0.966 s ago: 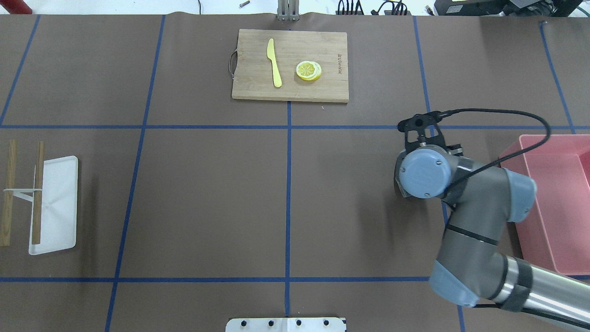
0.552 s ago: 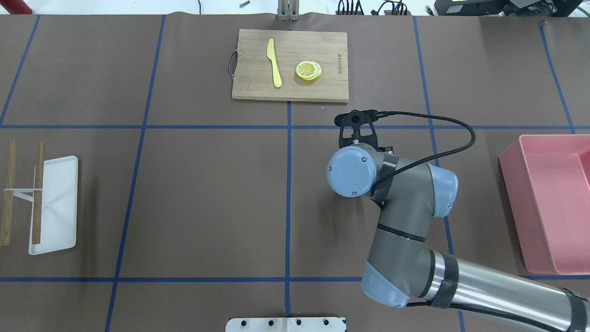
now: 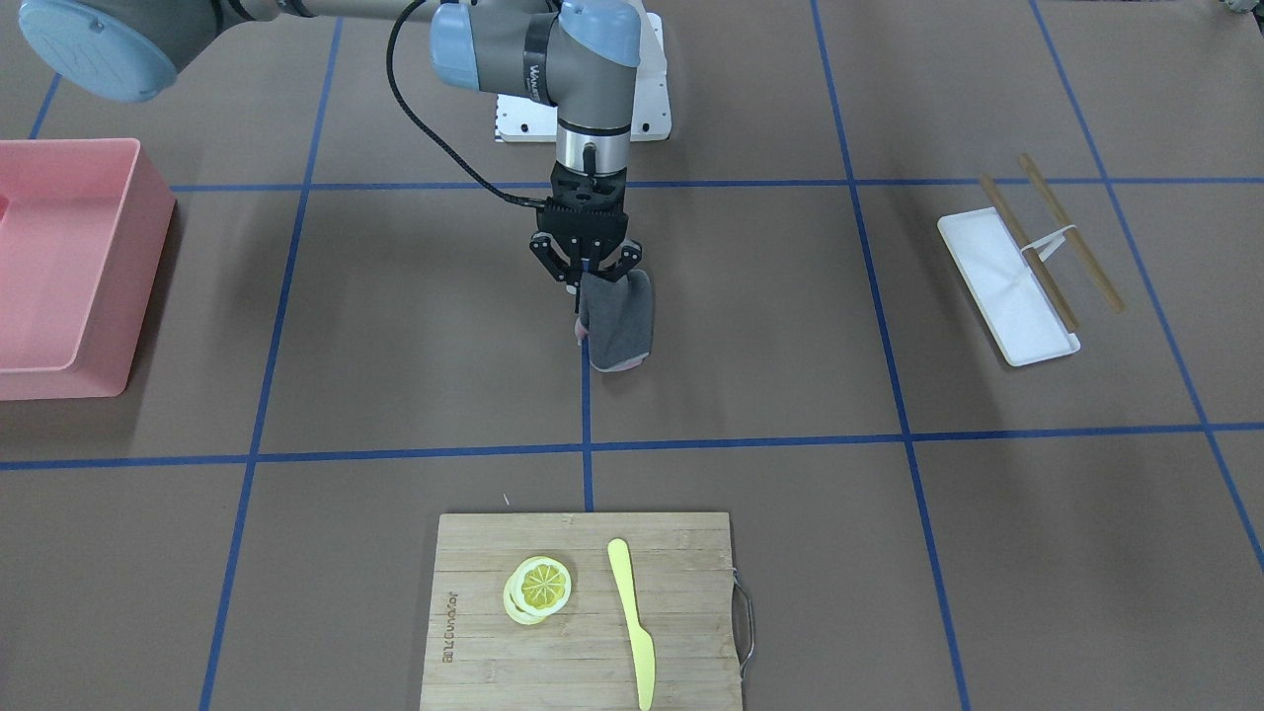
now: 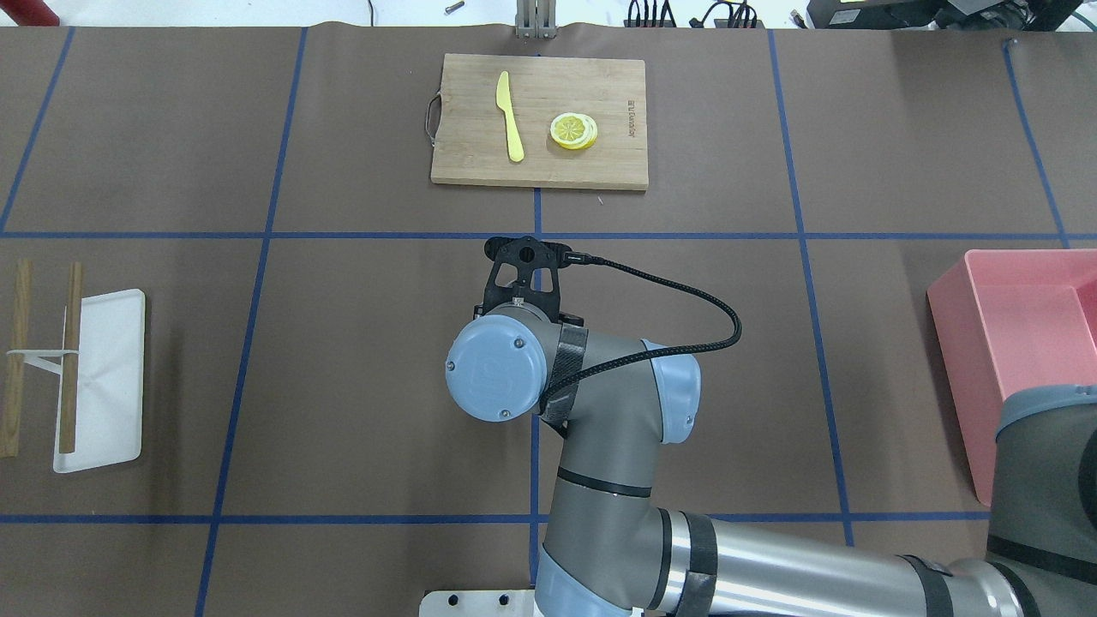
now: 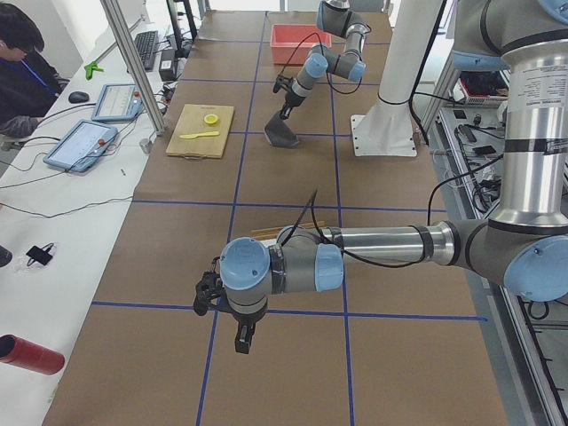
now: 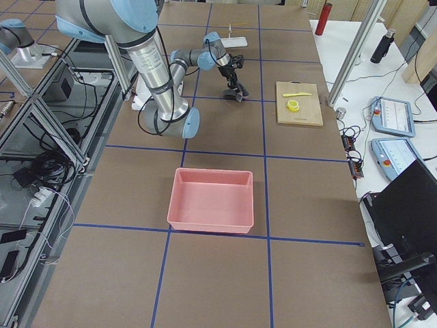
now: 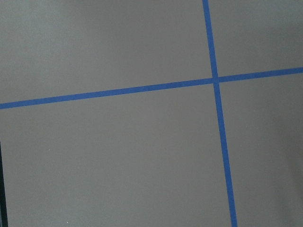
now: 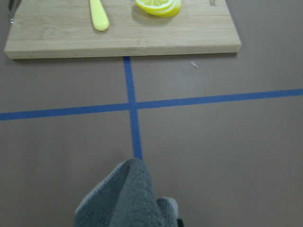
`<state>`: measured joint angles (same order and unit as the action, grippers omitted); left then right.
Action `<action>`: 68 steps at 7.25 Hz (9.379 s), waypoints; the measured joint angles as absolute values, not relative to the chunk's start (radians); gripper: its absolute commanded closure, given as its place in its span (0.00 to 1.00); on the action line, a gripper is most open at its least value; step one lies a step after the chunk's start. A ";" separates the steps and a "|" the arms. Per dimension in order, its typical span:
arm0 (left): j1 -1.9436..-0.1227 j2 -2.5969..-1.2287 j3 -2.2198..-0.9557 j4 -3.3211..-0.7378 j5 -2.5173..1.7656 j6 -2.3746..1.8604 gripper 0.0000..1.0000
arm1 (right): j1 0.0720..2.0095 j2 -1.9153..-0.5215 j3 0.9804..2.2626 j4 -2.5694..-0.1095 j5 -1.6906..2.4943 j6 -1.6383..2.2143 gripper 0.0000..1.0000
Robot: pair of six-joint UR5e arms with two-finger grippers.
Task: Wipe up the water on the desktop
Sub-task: 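Sweep the cloth back toward the table center with the right gripper, then sweep the cloth again toward the pink bin with the right gripper, then sweep the cloth back toward the table center with the right gripper, then sweep the cloth toward the pink bin with the right gripper, then sweep the cloth toward the cutting board with the right gripper, then carry the cloth over the pink bin and lower it inside with the right gripper, then open the right gripper to release the cloth and withdraw the right arm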
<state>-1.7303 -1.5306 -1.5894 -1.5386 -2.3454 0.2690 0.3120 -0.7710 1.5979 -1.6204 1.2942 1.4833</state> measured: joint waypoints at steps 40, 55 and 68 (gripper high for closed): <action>-1.708 -1.525 -1.599 -1.591 -2.353 -0.010 0.02 | 0.489 -0.831 1.723 -1.586 1.470 1.383 1.00; -1.701 -1.511 -1.598 -1.626 -2.354 -0.009 0.01 | 1.027 -1.985 2.520 -1.665 1.881 0.466 1.00; -1.690 -1.513 -1.598 -1.628 -2.355 -0.012 0.02 | 1.016 -2.066 2.100 -1.102 2.045 0.366 0.00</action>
<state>-1.6898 -1.5125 -1.5979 -1.6275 -2.3545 -0.0123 1.0163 -2.0655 2.1001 -1.1019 2.0454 0.3663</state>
